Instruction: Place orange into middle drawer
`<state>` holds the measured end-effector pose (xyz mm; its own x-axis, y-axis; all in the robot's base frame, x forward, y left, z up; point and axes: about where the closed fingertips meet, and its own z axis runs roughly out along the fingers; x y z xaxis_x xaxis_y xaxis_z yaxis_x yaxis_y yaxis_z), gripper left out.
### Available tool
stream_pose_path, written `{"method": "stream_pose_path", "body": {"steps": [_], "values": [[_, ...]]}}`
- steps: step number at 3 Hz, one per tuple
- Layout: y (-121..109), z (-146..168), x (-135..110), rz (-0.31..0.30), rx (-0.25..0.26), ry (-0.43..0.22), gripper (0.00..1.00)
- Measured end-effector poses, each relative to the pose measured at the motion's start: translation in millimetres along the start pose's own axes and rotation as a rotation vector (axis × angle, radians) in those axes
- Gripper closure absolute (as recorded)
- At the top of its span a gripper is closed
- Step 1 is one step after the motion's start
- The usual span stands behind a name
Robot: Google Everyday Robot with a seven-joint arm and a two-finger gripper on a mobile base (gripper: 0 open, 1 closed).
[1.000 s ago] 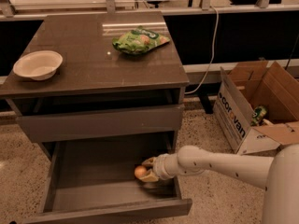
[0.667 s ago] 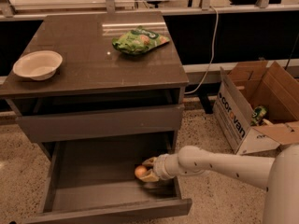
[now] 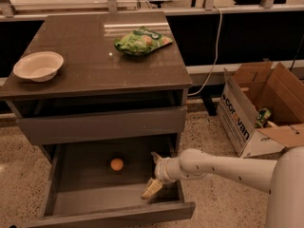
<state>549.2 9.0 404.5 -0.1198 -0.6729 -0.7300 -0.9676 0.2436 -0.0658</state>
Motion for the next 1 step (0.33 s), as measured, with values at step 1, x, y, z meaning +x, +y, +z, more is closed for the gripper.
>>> {"method": "stream_pose_path", "body": {"steps": [1], "values": [[0.0, 0.1, 0.0, 0.000, 0.000, 0.000, 0.00]]}}
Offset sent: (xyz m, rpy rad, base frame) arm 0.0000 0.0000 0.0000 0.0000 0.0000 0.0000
